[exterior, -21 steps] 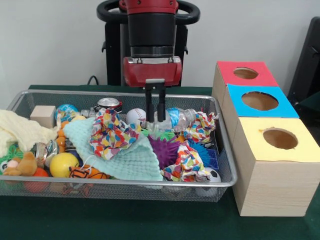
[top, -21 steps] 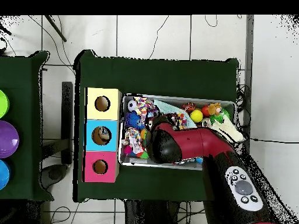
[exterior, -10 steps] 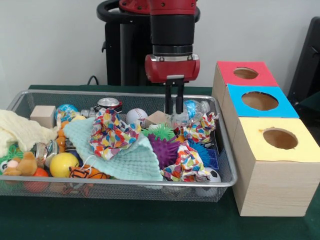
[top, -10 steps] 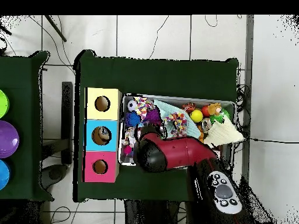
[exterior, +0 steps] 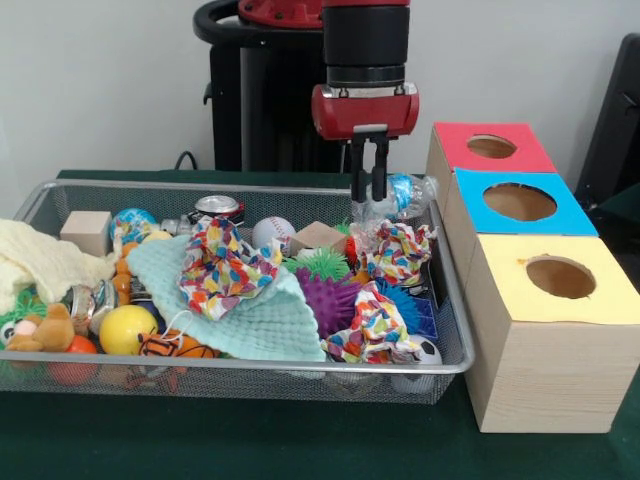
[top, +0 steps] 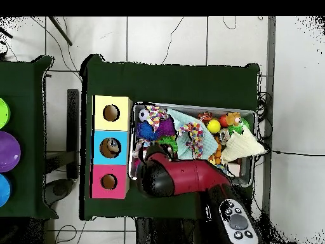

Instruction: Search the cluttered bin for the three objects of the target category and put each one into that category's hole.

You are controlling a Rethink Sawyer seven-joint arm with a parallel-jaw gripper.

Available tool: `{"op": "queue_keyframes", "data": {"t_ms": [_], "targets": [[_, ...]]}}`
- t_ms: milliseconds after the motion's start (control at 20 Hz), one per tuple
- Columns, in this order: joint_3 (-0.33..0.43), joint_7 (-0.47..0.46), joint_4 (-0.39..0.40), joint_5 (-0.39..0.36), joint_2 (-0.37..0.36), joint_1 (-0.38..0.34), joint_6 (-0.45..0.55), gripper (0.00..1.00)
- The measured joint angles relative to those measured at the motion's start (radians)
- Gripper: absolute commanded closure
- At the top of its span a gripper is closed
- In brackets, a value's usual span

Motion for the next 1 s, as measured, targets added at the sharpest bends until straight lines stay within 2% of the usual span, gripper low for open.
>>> {"op": "queue_keyframes", "data": {"t_ms": [550,1000], "targets": [[-0.006,0.0,0.082,0.097,-0.037,0.069,-0.037,1.0],[-0.083,0.0,0.104,0.184,-0.057,0.188,-0.135,1.0]]}}
